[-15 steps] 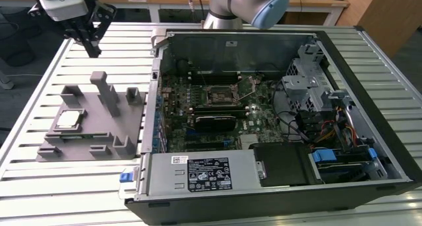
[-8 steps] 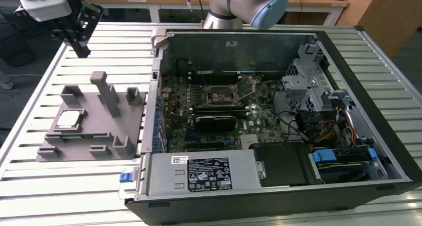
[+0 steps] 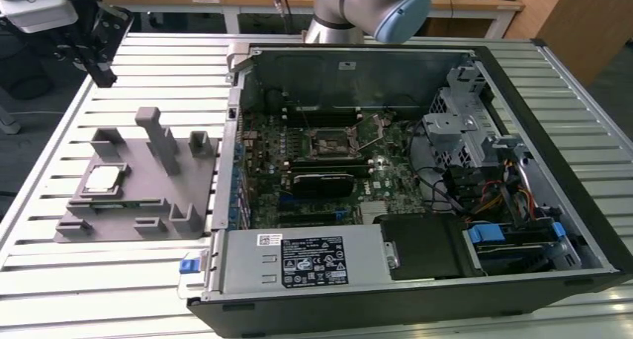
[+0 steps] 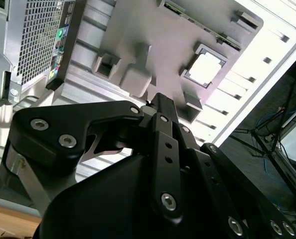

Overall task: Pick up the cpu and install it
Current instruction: 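Reach for the cpu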

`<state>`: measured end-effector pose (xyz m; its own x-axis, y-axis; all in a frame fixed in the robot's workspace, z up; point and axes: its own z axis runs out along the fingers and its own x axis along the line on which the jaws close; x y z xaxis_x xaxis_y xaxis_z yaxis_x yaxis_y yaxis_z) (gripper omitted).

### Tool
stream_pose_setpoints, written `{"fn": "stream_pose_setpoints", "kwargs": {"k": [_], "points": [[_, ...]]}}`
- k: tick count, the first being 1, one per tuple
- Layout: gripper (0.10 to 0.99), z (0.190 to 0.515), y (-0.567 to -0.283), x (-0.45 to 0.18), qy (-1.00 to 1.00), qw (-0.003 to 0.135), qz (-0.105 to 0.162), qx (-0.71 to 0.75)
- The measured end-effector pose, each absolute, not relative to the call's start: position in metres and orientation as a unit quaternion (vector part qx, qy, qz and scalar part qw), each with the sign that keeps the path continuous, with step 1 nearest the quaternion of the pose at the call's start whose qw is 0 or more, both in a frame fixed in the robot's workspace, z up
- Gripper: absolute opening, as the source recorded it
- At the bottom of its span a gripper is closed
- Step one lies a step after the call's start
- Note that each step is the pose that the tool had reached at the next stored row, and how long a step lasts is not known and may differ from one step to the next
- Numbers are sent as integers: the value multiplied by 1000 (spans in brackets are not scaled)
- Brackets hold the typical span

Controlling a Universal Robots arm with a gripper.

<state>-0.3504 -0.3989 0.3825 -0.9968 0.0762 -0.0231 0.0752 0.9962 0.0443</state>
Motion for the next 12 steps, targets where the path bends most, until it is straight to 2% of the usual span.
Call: {"fn": "stream_pose_setpoints", "kwargs": {"k": [12], "points": [[106,381,-399,-379,999,12,22,38]]}}
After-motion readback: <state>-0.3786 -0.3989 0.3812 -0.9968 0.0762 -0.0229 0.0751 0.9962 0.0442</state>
